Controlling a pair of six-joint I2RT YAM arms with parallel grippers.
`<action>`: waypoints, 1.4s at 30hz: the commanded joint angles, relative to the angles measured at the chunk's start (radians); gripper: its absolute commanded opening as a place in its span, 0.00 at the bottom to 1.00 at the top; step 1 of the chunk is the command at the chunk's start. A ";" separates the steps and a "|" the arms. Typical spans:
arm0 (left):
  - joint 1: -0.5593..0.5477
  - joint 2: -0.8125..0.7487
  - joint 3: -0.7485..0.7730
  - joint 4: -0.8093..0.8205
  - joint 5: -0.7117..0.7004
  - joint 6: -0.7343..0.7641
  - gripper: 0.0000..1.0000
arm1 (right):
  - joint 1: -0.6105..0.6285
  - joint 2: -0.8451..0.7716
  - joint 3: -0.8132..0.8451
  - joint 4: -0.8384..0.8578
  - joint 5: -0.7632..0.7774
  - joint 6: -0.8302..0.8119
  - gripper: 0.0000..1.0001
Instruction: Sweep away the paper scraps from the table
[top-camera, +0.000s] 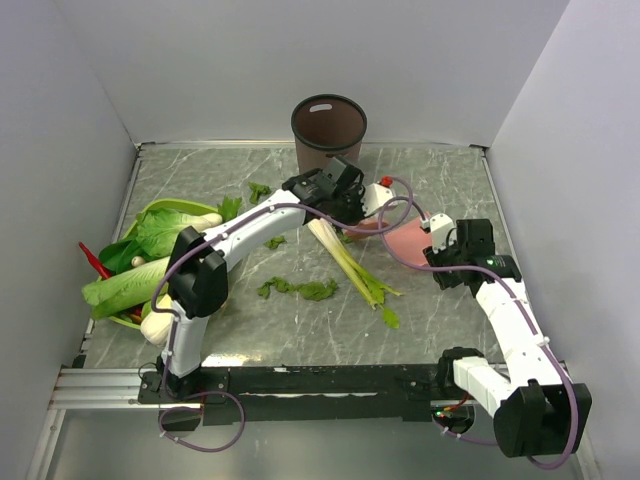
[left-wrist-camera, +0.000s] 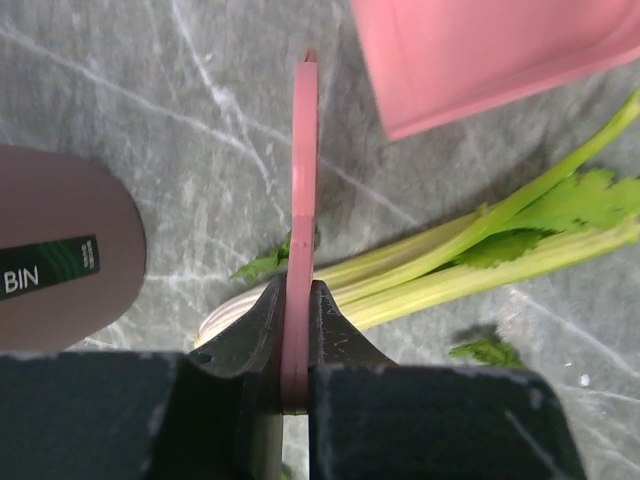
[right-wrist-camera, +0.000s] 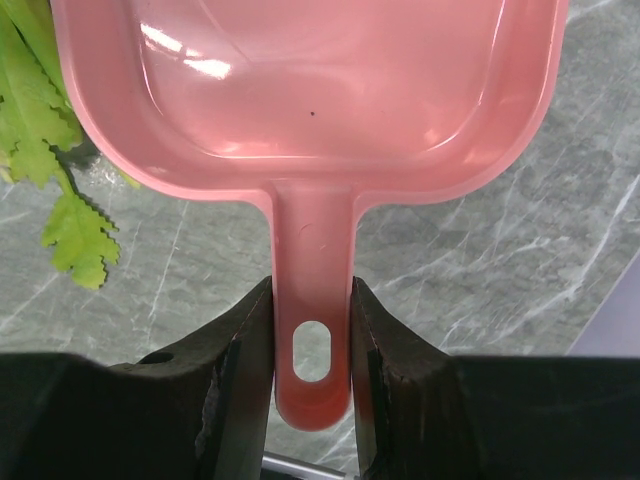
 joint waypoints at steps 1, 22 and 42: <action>0.011 -0.008 -0.011 0.054 -0.066 0.046 0.01 | -0.006 0.013 0.048 0.005 0.007 0.007 0.00; 0.189 -0.131 -0.126 0.007 -0.321 0.086 0.01 | -0.006 0.122 0.098 0.037 -0.037 0.023 0.00; 0.175 -0.238 -0.222 0.146 0.101 0.376 0.01 | -0.006 0.146 0.127 0.048 -0.054 0.032 0.00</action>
